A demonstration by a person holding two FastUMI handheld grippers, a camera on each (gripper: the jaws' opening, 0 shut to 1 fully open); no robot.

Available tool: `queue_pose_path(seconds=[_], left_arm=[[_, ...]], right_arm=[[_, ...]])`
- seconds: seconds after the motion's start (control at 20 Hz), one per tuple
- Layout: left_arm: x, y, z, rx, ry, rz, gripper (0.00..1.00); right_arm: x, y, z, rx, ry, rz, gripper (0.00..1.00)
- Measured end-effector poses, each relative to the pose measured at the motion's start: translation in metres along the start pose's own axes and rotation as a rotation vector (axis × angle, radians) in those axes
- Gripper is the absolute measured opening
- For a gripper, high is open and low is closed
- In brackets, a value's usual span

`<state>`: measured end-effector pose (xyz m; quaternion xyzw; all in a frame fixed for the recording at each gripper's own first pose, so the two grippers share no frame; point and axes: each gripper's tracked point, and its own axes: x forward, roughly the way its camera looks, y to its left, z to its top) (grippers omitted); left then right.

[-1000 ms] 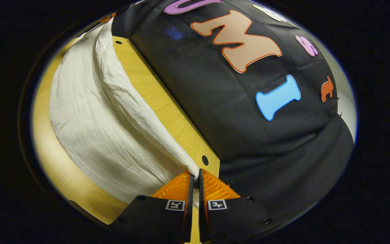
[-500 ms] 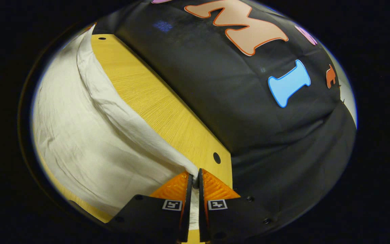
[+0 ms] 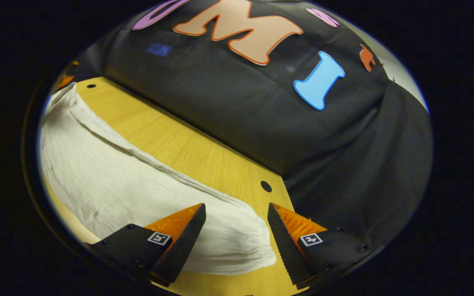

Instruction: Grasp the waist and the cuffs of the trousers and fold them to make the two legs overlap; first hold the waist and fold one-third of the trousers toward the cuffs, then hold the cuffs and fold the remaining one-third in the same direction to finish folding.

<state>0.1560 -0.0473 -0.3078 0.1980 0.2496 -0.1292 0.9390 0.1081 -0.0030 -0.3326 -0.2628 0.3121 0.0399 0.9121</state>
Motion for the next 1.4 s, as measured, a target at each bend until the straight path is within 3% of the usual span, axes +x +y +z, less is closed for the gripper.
queue_pose_path(seconds=[0.2, 0.4, 0.95, 1.15, 1.2, 1.3, 1.35, 1.4], left_arm=[[-0.036, -0.004, 0.017, -0.112, -0.039, 0.012, 0.95], [-0.074, -0.012, 0.042, -0.17, -0.078, 0.024, 0.96], [-0.116, -0.042, 0.067, -0.162, -0.071, 0.046, 0.96], [-0.124, -0.054, 0.07, -0.156, -0.066, 0.057, 0.96], [-0.126, -0.055, 0.072, -0.152, -0.065, 0.061, 0.96], [-0.132, -0.058, 0.074, -0.148, -0.069, 0.07, 0.96], [-0.134, -0.059, 0.074, -0.146, -0.069, 0.076, 0.96], [-0.136, -0.06, 0.074, -0.145, -0.069, 0.08, 0.96]], right_arm=[[-0.011, -0.021, -0.024, 0.264, 0.053, 0.011, 0.98], [-0.01, -0.045, -0.056, 0.416, 0.116, 0.0, 1.0], [0.02, -0.057, -0.143, 0.728, 0.315, 0.004, 1.0], [0.027, -0.051, -0.158, 0.883, 0.376, 0.013, 0.97], [0.028, -0.05, -0.16, 0.914, 0.392, 0.019, 0.92], [0.029, -0.045, -0.16, 0.949, 0.406, 0.037, 0.97], [0.037, -0.045, -0.162, 0.956, 0.411, 0.042, 0.96], [0.032, -0.047, -0.162, 0.949, 0.417, 0.035, 0.8]])
